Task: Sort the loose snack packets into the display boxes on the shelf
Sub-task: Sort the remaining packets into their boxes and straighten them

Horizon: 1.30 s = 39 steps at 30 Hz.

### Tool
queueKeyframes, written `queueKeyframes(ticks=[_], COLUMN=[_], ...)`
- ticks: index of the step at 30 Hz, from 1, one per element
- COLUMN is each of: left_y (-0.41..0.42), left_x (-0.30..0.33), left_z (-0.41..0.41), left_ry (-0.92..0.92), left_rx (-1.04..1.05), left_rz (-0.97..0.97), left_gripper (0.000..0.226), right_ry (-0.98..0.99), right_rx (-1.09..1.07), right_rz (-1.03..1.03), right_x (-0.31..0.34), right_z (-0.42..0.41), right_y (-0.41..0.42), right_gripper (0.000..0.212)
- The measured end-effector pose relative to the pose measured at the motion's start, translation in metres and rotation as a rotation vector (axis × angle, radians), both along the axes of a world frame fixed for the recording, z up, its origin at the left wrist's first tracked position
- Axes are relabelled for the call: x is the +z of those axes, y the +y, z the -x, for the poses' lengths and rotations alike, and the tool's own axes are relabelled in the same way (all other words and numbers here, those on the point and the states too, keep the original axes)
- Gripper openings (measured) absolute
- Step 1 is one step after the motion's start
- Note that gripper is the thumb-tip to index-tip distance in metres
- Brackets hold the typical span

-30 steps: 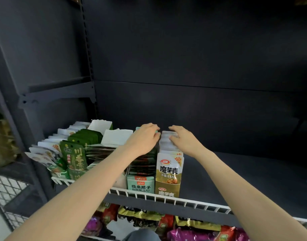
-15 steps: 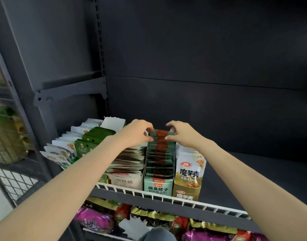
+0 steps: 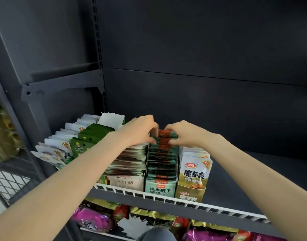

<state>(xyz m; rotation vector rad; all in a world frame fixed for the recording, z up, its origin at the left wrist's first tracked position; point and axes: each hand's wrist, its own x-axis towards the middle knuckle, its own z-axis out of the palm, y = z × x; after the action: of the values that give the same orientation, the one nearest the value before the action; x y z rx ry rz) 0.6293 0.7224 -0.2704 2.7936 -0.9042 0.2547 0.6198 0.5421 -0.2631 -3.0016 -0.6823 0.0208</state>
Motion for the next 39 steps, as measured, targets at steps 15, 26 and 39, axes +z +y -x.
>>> queueKeyframes(ticks=[15, 26, 39], left_y=[-0.015, -0.015, -0.016], left_x=[0.001, 0.002, 0.003], left_z=[0.003, -0.007, 0.010], left_ry=[-0.140, 0.029, -0.106], left_rx=[-0.084, 0.064, -0.003], left_rz=[-0.222, -0.055, 0.004], left_gripper=[0.012, 0.011, 0.016], right_ry=[0.006, 0.151, 0.040], right_rx=[-0.038, -0.065, -0.043], right_rz=[-0.060, -0.291, -0.197], right_x=[-0.013, -0.003, -0.008], right_z=[-0.013, -0.029, -0.008], right_y=[0.011, 0.000, -0.004], right_gripper=[0.033, 0.015, 0.029])
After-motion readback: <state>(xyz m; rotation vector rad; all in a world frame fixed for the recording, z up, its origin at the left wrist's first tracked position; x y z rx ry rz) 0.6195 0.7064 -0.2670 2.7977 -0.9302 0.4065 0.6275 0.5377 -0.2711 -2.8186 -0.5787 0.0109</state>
